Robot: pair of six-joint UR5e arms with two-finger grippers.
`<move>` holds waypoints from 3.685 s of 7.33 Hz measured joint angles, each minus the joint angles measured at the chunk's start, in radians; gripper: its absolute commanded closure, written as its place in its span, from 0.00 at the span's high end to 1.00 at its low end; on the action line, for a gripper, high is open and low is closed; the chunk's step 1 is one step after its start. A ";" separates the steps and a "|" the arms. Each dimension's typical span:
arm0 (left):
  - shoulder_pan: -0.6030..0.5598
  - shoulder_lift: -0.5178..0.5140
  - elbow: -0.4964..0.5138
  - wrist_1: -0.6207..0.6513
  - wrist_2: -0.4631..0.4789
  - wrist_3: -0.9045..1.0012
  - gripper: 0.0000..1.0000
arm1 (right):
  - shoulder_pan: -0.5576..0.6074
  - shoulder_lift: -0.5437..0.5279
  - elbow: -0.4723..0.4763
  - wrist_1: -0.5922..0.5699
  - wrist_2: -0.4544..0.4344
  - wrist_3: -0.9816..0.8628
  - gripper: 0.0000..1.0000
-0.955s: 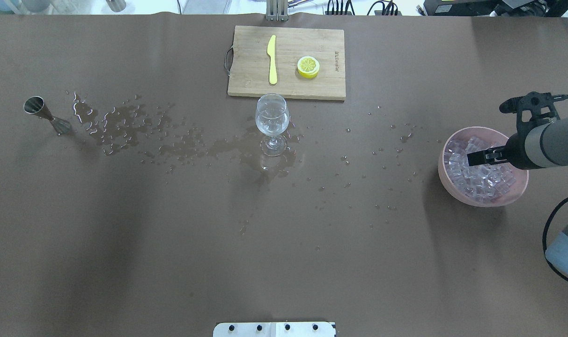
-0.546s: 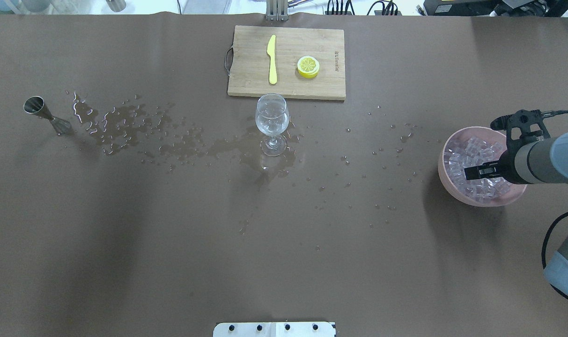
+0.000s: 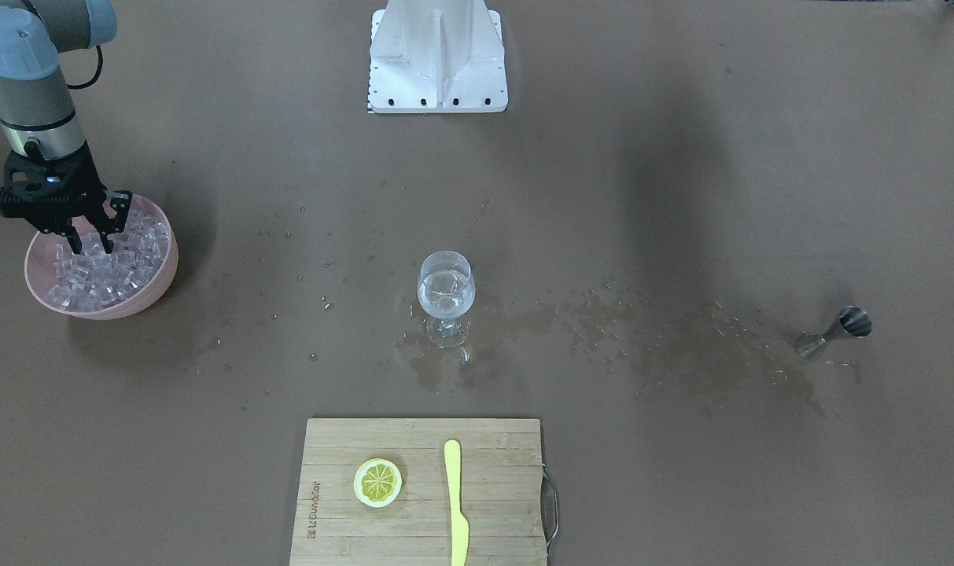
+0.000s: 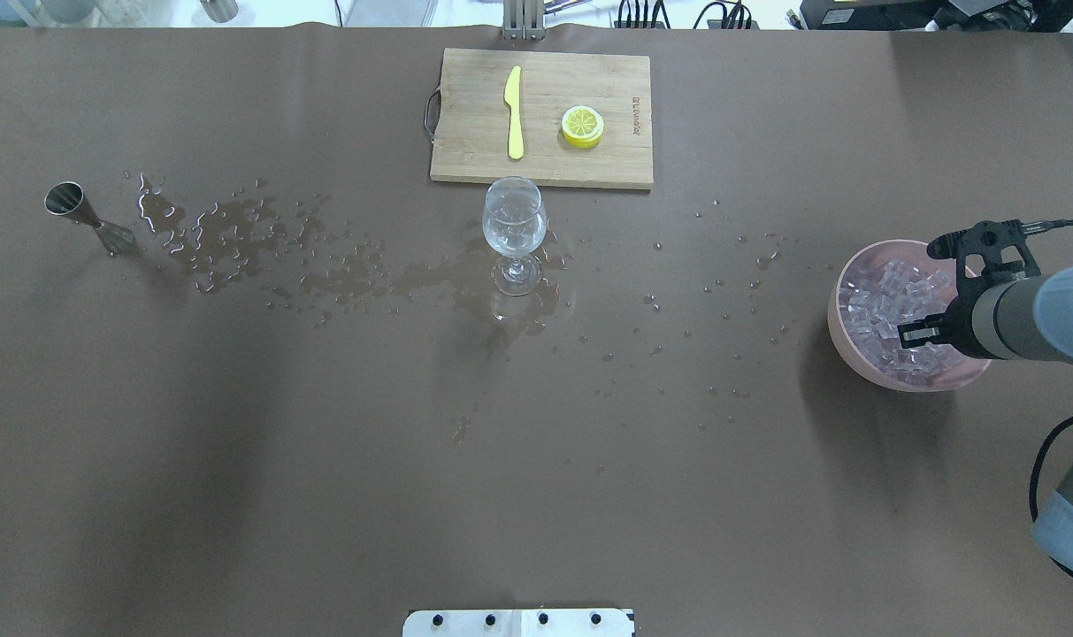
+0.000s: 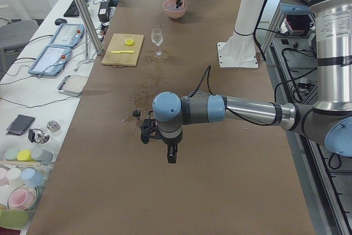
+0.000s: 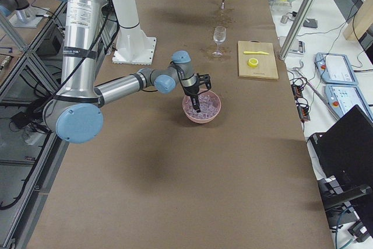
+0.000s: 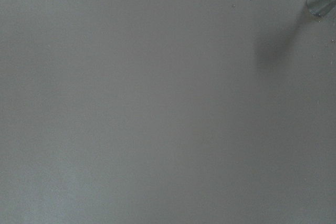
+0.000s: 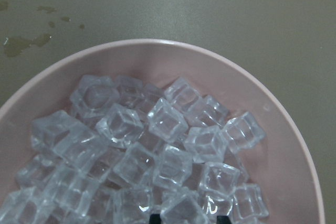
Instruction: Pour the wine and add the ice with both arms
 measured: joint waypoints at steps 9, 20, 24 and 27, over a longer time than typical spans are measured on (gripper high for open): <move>0.001 0.000 0.033 -0.062 -0.001 -0.001 0.98 | 0.056 0.028 0.063 -0.054 0.022 -0.025 0.00; 0.002 -0.005 0.024 -0.066 -0.002 0.000 0.98 | -0.050 0.911 -0.200 -0.275 0.093 0.240 0.00; 0.002 -0.005 0.026 -0.066 -0.002 0.000 0.98 | -0.089 1.012 -0.254 -0.462 0.049 0.240 0.00; 0.002 -0.005 0.028 -0.066 -0.002 0.000 0.98 | -0.101 1.025 -0.259 -0.485 0.043 0.239 0.14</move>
